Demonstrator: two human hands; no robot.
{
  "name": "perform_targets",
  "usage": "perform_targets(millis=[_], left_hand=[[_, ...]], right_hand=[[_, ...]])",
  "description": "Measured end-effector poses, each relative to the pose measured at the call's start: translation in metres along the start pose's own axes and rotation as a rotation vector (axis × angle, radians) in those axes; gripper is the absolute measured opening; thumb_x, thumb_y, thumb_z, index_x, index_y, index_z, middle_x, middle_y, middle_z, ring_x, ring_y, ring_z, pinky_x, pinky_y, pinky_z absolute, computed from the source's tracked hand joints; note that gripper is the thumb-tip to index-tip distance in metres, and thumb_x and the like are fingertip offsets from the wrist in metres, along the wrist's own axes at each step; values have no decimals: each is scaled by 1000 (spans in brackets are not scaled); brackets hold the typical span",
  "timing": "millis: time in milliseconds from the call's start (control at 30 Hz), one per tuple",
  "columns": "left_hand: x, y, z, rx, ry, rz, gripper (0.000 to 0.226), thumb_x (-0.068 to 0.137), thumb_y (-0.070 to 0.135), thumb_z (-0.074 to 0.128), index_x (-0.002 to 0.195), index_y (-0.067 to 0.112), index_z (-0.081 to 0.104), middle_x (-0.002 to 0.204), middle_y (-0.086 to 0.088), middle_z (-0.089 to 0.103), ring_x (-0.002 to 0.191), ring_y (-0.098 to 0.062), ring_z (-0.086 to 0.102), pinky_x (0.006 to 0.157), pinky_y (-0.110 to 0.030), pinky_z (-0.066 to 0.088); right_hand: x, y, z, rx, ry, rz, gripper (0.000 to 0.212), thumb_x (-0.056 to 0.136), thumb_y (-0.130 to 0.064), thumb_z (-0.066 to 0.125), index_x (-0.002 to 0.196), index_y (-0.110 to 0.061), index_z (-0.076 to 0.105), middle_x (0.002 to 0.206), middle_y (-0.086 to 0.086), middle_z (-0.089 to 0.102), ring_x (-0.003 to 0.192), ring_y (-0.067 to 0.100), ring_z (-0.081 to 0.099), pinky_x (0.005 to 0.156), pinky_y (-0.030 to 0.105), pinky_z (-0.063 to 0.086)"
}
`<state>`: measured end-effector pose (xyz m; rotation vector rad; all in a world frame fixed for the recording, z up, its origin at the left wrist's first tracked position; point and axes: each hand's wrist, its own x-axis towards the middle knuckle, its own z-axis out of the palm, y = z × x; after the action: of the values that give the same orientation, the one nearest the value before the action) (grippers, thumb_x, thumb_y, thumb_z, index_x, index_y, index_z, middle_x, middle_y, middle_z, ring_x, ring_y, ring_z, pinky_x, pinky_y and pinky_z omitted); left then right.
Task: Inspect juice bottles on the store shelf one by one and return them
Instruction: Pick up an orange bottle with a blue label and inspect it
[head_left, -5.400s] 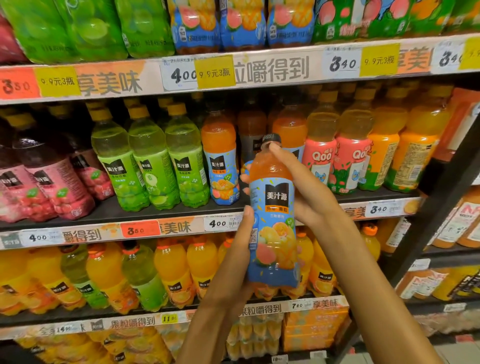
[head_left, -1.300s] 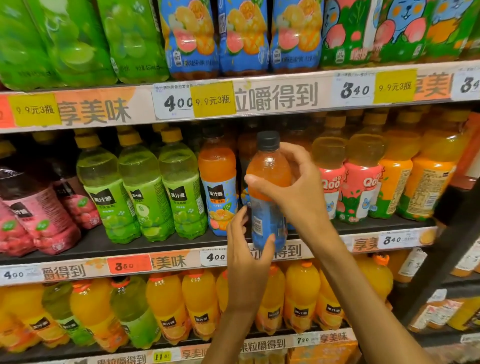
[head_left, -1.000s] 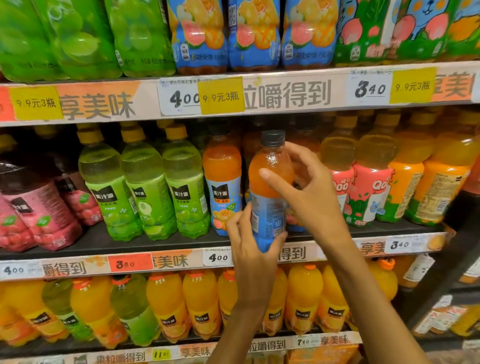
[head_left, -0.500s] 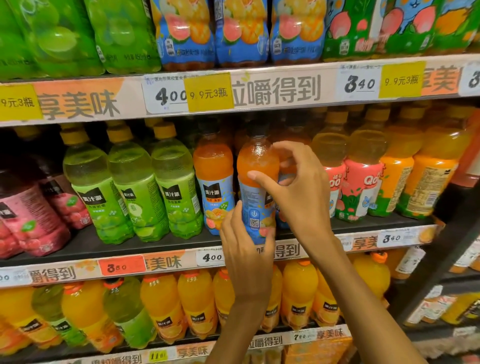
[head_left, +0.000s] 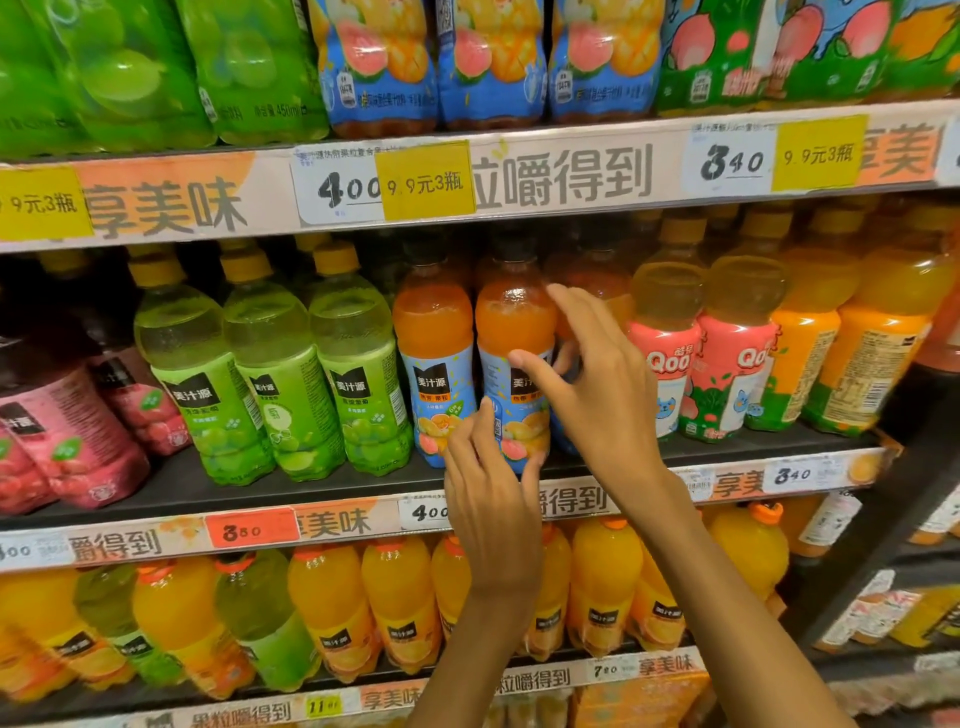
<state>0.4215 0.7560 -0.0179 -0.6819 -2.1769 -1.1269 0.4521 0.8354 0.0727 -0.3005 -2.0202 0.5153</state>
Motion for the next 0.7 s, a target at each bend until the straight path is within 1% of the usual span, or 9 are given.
perform_targets(millis=[100,267,400,467,567,633,700], left_hand=[[2,-2,1,182,18,47,67,68,27,82,123,-2,58,104,-17,63,95,-32,64,83,-41,52],[1,-4,3,185,-16,58,68,74,23,80,131,-3,51,106,-18,62,95,-32,64,73,-41,56],[2,-3,4,175,-36,48,68,75,22,79,132,-2,50,107,-16,61,96,-28,64,72,-36,57],[3,-1,3,170,-58,31,70,71,20,82,131,-2,52,105,-16,61,92,-28,65,70,-34,57],[5,3,1,153,-101,1,72,67,18,84,129,-4,53,101,-18,62,89,-30,66,67,-36,57],[6,6,-2,123,-141,-37,72,72,18,81,133,-2,48,103,-18,60,89,-30,65,67,-38,57],[6,10,-6,35,-197,-117,69,82,16,71,141,5,38,113,-15,53,92,-29,63,70,-40,56]], right_hand=[[-1,-2,7,-35,50,-9,56,83,-29,74,130,-4,57,133,11,58,110,30,63,73,36,52],[-2,-5,14,-108,73,-16,53,83,-27,74,127,0,59,130,16,60,95,34,68,60,34,53],[-1,-6,14,-95,69,-16,53,86,-27,71,128,0,57,132,16,58,100,35,66,64,38,55],[-1,-6,14,-106,57,-13,53,88,-29,69,131,-2,55,135,14,56,101,33,66,65,35,52],[-1,-3,11,-112,14,-11,53,90,-29,67,134,-4,52,140,11,53,95,31,67,67,35,51],[-1,-7,5,-30,20,-14,52,90,-24,68,134,-3,52,140,12,52,90,30,67,72,37,53],[0,-2,-6,2,107,-8,47,90,-21,68,130,-2,54,133,15,55,91,31,66,75,35,51]])
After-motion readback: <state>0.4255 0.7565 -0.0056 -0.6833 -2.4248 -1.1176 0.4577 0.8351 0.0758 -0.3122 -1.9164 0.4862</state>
